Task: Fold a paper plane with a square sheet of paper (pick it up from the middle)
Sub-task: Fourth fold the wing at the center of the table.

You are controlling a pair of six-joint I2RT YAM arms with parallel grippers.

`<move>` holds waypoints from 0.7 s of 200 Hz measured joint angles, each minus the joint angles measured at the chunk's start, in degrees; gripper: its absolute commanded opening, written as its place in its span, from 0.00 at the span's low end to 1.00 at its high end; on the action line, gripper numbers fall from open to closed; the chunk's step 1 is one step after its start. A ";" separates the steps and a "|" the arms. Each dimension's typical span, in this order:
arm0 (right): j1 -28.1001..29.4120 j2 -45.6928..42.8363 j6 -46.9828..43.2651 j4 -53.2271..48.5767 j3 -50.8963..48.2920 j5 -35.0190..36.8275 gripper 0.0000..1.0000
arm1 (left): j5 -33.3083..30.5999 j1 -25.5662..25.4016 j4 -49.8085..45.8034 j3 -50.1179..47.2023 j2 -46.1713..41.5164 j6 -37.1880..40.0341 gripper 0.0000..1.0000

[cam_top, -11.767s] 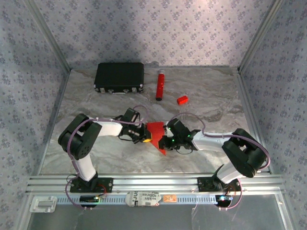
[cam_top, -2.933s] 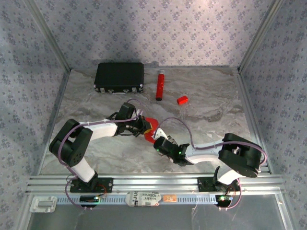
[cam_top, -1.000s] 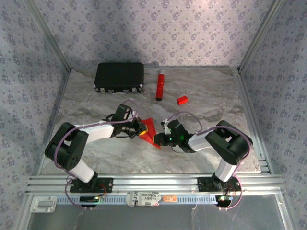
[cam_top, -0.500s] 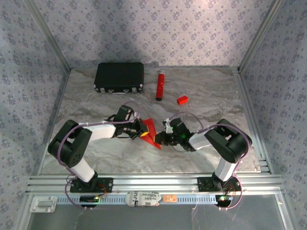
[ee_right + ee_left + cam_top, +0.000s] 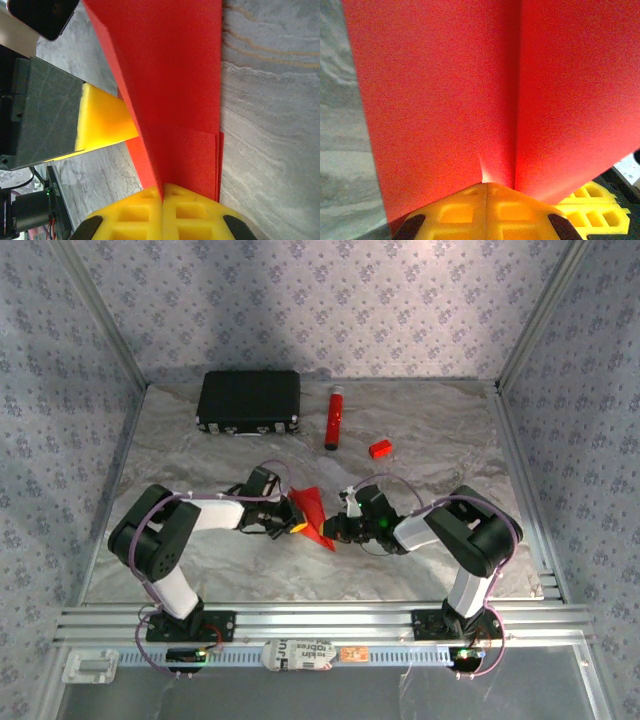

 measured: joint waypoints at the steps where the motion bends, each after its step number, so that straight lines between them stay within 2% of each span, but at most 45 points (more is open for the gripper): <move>1: -0.04 0.02 0.02 -0.02 0.00 -0.09 0.02 | 0.00 0.00 0.00 0.00 0.00 0.00 0.00; 140: -1.92 2.05 2.86 0.72 0.96 -4.72 0.01 | -0.48 0.07 0.02 -0.04 -0.24 2.23 0.01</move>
